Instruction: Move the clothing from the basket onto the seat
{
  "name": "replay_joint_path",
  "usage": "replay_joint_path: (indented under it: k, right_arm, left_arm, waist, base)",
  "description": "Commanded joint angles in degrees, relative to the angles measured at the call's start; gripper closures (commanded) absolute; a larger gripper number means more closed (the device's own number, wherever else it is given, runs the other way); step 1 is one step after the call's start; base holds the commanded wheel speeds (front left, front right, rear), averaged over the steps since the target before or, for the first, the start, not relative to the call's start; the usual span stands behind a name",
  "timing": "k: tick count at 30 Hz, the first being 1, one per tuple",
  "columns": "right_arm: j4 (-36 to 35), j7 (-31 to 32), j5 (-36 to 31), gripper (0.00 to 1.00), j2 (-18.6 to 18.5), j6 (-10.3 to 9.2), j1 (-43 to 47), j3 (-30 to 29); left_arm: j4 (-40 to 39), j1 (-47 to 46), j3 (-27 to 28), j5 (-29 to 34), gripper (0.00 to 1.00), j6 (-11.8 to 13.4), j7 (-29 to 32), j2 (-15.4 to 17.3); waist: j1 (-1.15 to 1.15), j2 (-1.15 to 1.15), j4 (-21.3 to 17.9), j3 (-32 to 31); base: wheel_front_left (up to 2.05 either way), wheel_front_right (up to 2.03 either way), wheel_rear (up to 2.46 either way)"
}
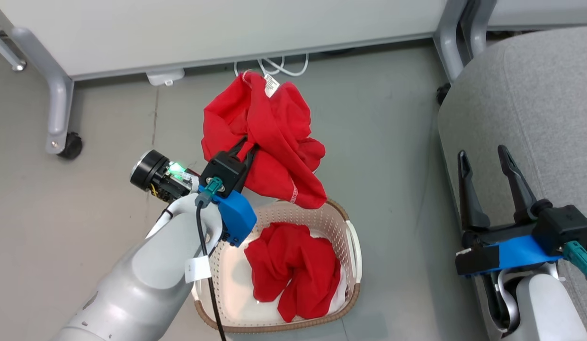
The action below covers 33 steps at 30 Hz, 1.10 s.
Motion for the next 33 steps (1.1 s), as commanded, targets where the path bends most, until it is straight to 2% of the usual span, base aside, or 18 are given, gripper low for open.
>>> replay_joint_path:
  k: [1,9,19,33]
  right_arm:
    - [0.04,-0.20,0.48,0.00,-0.22,0.01,0.89,-0.06]
    - [1.10,-0.20,1.00,0.00,-0.22,0.01,3.96,0.30]
    - [1.82,-0.20,2.41,0.00,-0.22,0.01,7.36,0.67]
    - [2.26,-0.20,3.16,0.00,-0.23,0.01,8.87,1.08]
  left_arm:
    - [-0.51,0.74,0.57,0.14,1.00,0.34,-0.28,0.25]
    - [-6.00,3.97,5.38,1.63,1.00,0.09,-0.29,0.43]
    - [-9.48,6.76,7.58,3.31,1.00,-1.21,-0.29,-0.21]
    - [-11.69,8.04,8.63,4.74,1.00,-2.00,-0.29,-0.80]
  waist:
    - [0.01,-0.01,0.33,-1.62]
    - [0.01,-0.01,0.52,-7.13]
    - [0.01,-0.01,0.67,-12.06]
    - [0.01,-0.01,0.91,-13.50]
  base:
    - [0.00,0.00,0.00]
    - [0.00,0.00,0.00]
    - [0.00,0.00,0.00]
    - [0.00,0.00,0.00]
